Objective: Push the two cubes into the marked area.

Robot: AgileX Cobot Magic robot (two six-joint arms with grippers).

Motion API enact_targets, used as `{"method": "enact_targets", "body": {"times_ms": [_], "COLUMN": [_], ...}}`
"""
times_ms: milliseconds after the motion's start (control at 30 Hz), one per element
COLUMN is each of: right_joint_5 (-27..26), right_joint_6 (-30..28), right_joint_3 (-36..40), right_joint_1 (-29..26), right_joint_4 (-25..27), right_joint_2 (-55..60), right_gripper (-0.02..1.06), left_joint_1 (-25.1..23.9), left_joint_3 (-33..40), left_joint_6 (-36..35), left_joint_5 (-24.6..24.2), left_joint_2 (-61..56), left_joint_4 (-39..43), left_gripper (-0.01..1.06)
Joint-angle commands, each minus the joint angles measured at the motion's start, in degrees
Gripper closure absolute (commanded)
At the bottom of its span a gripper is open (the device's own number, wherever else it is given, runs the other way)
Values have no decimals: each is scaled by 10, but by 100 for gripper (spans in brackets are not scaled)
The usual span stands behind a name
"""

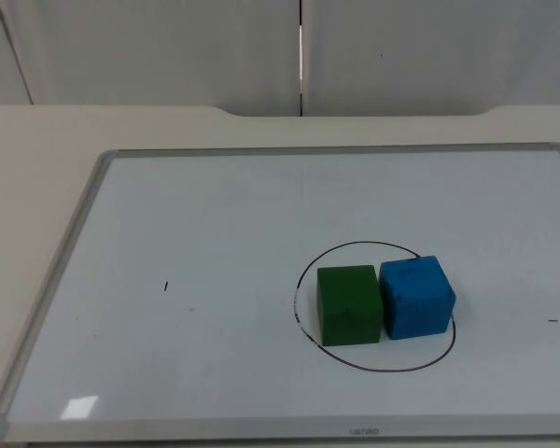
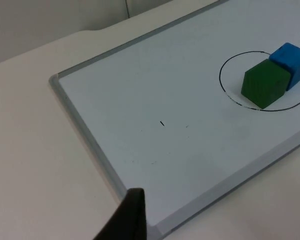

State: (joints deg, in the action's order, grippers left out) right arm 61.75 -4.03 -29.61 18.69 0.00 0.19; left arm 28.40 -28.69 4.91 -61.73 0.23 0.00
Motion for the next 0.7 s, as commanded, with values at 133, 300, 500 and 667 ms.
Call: {"method": "enact_targets", "body": {"times_ms": [133,300,500,667], "right_joint_5": [1,1,1,1], "right_joint_6": [-3,-1,-1,-1], "right_joint_3": [0,0,0,0], "right_joint_1": [-1,-1,-1,-1], "right_joint_4": [0,0,0,0], "right_joint_2": [-2,-2,-2,-2], "right_gripper": [-1,-1,-1,-1], "left_joint_1": [-35,-103,-183,-233], "left_joint_3": [3,3,3,3], "left_joint_6": [1,1,1,1], "left_joint_5": [2,2,2,2], "left_joint_2": [-2,-2,-2,-2], "left_joint_4": [-5,-5,-5,-5], "left_gripper": [0,0,0,0]}}
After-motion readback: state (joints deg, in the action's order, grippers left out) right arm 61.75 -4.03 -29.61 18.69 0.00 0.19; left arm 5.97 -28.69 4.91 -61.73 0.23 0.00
